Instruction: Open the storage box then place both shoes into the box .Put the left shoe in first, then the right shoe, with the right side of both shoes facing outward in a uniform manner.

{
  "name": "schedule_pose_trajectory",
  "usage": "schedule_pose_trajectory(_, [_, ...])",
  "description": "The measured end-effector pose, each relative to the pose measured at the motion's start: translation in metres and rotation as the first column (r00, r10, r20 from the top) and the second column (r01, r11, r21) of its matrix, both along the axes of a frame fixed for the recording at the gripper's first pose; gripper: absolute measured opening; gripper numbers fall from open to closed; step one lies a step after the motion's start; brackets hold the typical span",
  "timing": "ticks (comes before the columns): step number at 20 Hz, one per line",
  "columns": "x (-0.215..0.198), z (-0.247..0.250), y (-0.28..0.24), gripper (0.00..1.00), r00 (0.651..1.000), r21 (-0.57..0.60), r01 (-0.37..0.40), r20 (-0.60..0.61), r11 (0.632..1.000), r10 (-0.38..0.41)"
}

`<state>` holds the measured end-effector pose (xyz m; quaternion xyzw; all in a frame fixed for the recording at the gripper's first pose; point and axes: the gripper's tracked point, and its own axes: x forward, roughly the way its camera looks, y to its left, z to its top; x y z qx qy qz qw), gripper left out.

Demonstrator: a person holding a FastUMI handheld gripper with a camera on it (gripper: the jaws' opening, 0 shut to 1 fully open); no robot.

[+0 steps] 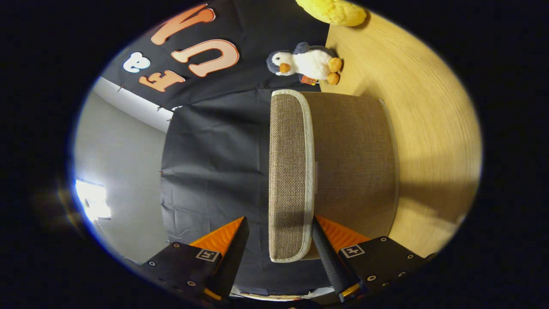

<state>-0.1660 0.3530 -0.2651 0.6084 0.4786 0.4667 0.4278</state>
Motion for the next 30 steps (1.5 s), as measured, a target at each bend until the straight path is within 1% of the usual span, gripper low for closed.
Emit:
schedule_pose_trajectory(1, [0.006,0.007,-0.004,0.79,1.0,0.036,0.025,-0.017,0.999,-0.024])
schedule_pose_trajectory(2, [0.013,0.015,-0.007,0.76,0.998,0.062,0.055,-0.016,0.997,-0.054])
schedule_pose_trajectory(4, [0.024,0.029,-0.012,0.74,0.995,0.099,0.102,-0.011,0.99,-0.102])
schedule_pose_trajectory(5, [0.027,0.028,-0.009,0.69,0.993,0.085,0.114,-0.003,0.99,-0.115])
schedule_pose_trajectory(7, [0.027,0.02,0.001,0.58,0.994,0.037,0.109,0.018,0.993,-0.11])
schedule_pose_trajectory(8, [0.026,0.019,0.003,0.47,0.994,0.018,0.107,0.02,0.994,-0.108])
schedule_pose_trajectory(11, [0.029,-0.005,0.013,0.15,0.994,-0.147,0.105,0.035,0.983,-0.101])
schedule_pose_trajectory(13, [0.03,0.003,0.015,0.08,0.996,-0.16,0.093,0.016,0.983,-0.092])
schedule_pose_trajectory(14, [0.029,0.009,0.014,0.07,0.995,-0.181,0.095,0.027,0.979,-0.091])
schedule_pose_trajectory(15, [0.03,0.012,0.014,0.02,0.995,-0.207,0.096,0.049,0.974,-0.087])
schedule_pose_trajectory(17, [0.029,0.027,0.013,0.01,0.994,-0.235,0.092,0.085,0.968,-0.074])
schedule_pose_trajectory(20, [0.028,0.043,0.02,0.01,0.991,-0.306,0.08,0.13,0.949,-0.041])
schedule_pose_trajectory(25, [0.032,0.097,0.041,0.03,0.972,-0.323,0.104,0.233,0.941,-0.027])
schedule_pose_trajectory(28, [0.033,0.127,0.066,0.03,0.956,-0.335,0.108,0.294,0.936,-0.005])
schedule_pose_trajectory(30, [0.035,0.141,0.087,0.03,0.949,-0.34,0.101,0.314,0.935,0.012])
